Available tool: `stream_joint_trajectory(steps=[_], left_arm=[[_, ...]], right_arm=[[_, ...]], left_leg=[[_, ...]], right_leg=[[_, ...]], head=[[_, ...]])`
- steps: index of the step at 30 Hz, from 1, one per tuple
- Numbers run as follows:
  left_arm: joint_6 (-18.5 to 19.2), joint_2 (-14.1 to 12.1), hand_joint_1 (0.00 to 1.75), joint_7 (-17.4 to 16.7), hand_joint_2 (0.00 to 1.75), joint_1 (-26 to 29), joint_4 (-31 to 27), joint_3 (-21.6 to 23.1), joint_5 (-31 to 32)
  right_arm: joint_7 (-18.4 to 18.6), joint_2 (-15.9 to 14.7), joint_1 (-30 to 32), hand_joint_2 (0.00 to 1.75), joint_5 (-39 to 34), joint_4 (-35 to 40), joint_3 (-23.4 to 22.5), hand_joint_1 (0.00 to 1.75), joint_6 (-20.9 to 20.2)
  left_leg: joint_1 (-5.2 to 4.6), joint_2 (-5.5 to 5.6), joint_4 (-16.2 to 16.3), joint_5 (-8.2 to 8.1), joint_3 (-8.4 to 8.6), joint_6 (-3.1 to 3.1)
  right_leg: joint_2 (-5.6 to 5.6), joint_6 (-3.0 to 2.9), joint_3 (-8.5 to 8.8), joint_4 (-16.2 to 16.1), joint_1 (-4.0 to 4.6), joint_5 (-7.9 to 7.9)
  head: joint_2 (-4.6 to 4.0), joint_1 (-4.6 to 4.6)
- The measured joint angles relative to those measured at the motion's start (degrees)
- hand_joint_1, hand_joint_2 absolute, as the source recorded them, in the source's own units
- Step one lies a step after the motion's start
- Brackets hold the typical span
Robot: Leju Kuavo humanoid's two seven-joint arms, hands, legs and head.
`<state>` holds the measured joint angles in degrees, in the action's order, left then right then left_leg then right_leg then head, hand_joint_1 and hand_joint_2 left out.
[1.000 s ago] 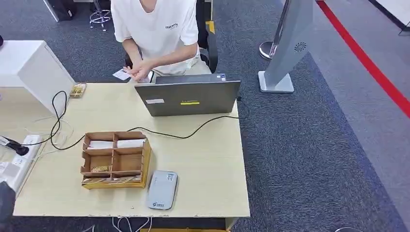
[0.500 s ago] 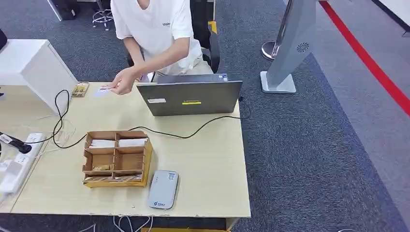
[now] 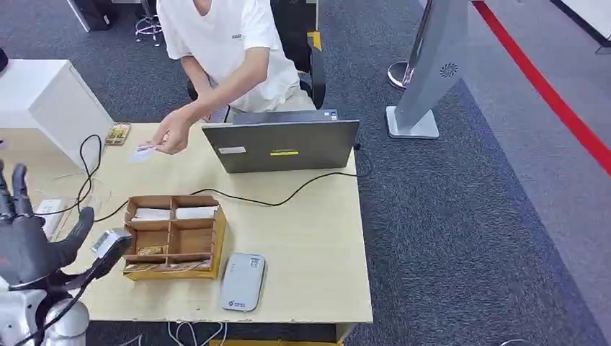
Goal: Pass the card to the sensor for recognition and then transmit it.
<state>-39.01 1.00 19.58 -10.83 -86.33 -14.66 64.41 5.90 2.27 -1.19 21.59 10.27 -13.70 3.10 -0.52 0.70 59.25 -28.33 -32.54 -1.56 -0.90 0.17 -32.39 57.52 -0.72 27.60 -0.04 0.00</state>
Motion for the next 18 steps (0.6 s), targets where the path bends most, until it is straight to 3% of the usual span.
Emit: stream_joint_trajectory(steps=[2, 4, 7, 12, 18], left_arm=[[-0.18, -3.19, 0.0, -3.93, 1.75, -4.04, 6.26, 0.98, 1.19], [-0.3, -7.06, 0.0, -7.56, 1.75, -10.05, 16.79, 3.18, 3.8], [-0.57, -10.96, 0.0, -9.84, 1.75, -15.78, 26.21, 5.83, 6.12], [-0.63, -13.8, 0.0, -10.68, 1.75, -20.86, 34.7, 8.63, 7.48], [-0.63, -14.99, 0.0, -10.77, 1.75, -22.22, 38.35, 9.81, 7.5]], right_arm=[[0.0, 0.0, -0.02, 0.0, 0.51, -0.02, 0.04, 0.0, -0.11], [0.07, 0.0, -0.19, 0.0, 1.21, -0.02, 0.18, 0.0, -0.33], [0.61, -0.04, -0.4, 0.0, 1.7, -0.02, 0.5, 0.0, -0.53], [1.05, -0.22, -0.26, 0.0, 2.06, -0.04, 0.57, 0.0, -0.55], [1.05, -0.26, -0.24, 0.0, 2.06, -0.04, 0.72, 0.0, -0.59]], left_leg=[[0.02, -0.02, 0.01, 0.04, -0.02, 0.0], [0.06, 0.14, 0.0, 0.19, -0.12, 0.16], [0.07, -0.1, -0.01, 0.19, -0.1, 0.17], [0.05, -0.11, -0.01, 0.19, -0.14, 0.17], [0.05, -0.1, 0.0, 0.18, -0.21, 0.16]], right_leg=[[-0.02, 0.03, -0.06, 0.0, 0.0, -0.05], [0.1, -0.05, -0.05, 0.03, 0.01, -0.12], [-0.17, -0.13, -0.15, 0.09, 0.01, -0.21], [-0.22, -0.11, -0.17, 0.09, 0.01, -0.22], [-0.21, -0.09, -0.22, 0.05, 0.01, -0.21]], head=[[0.0, -0.09], [0.0, 0.02], [0.0, -0.13], [0.0, -0.13], [0.0, -0.11]])
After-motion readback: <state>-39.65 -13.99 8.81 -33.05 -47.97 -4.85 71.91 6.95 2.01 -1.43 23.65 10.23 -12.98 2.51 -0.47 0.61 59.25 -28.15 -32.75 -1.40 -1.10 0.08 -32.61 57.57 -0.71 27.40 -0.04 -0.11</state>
